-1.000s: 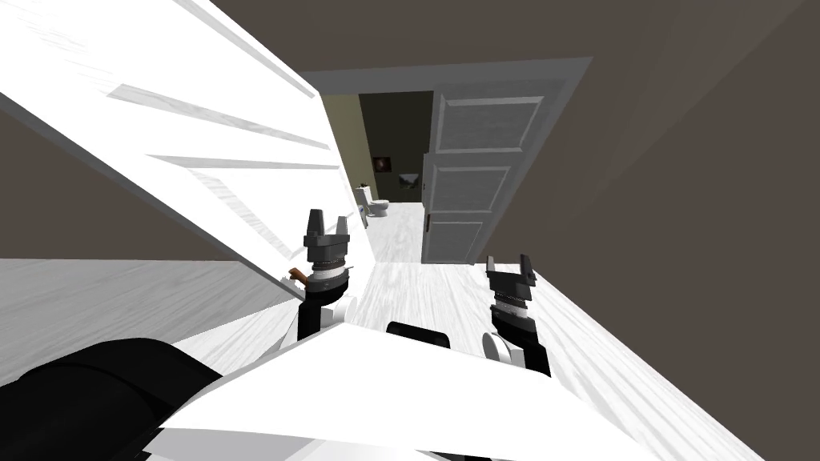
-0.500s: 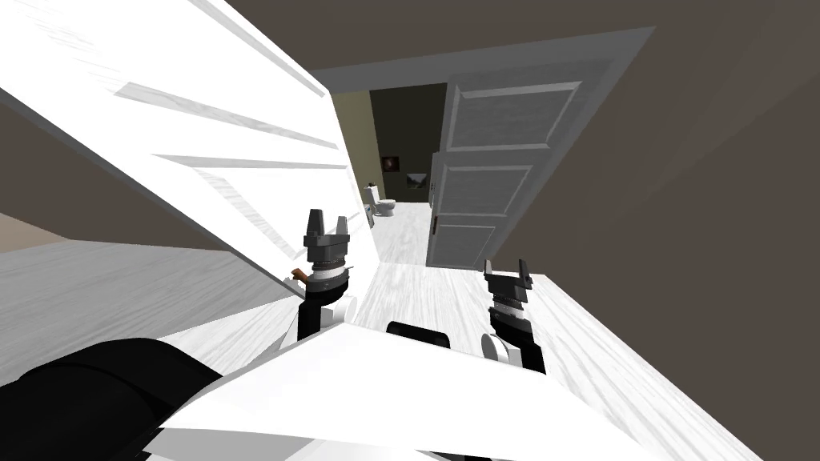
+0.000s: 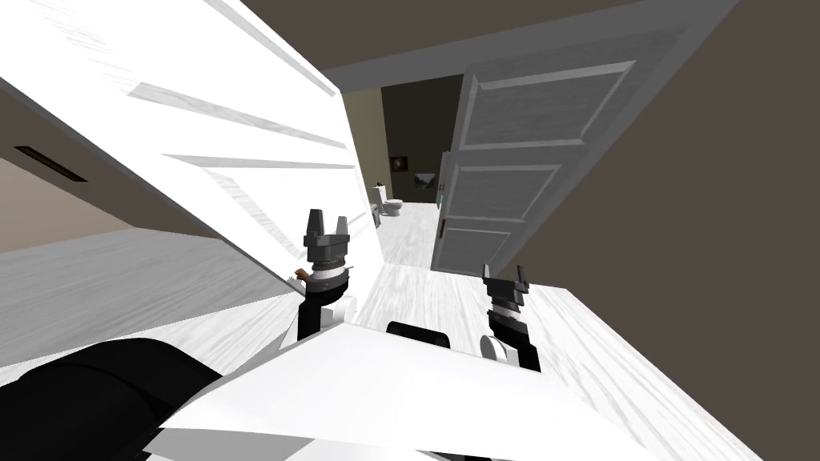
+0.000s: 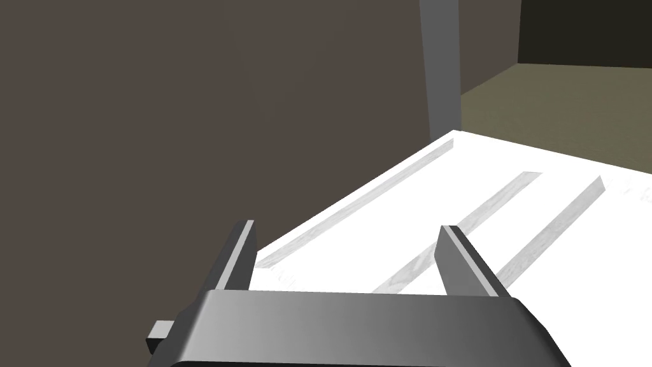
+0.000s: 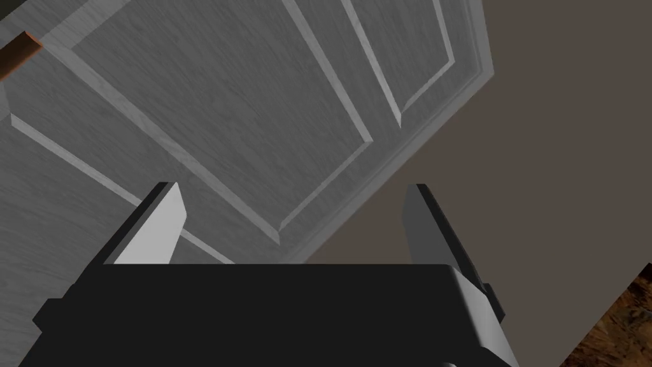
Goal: Pull the door open
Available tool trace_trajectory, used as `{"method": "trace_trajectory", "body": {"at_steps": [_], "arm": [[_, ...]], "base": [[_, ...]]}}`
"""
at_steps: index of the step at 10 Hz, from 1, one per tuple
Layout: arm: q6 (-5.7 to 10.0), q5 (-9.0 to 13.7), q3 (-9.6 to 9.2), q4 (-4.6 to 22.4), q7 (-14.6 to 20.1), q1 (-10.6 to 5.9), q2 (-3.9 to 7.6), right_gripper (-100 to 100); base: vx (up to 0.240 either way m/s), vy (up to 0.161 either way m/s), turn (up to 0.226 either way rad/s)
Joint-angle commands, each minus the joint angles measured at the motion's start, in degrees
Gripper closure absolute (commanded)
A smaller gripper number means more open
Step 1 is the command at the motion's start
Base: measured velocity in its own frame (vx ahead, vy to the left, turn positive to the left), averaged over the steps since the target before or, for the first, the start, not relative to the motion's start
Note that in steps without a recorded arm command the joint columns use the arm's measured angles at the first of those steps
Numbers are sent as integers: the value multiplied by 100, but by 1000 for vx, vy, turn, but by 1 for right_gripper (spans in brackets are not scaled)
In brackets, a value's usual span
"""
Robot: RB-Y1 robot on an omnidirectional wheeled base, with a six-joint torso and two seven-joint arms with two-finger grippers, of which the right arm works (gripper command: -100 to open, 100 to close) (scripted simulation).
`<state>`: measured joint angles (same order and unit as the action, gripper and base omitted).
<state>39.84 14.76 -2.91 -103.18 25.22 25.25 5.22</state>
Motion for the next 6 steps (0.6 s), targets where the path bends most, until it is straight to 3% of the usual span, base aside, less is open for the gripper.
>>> {"method": "trace_trajectory", "body": {"at_steps": [1, 6], "arm": [[-3, 122, 15, 133, 189, -36, 15, -100], [122, 486, 44, 718, 760, -166, 52, -100]], "base": [[111, -5, 162], [100, -8, 161]]}}
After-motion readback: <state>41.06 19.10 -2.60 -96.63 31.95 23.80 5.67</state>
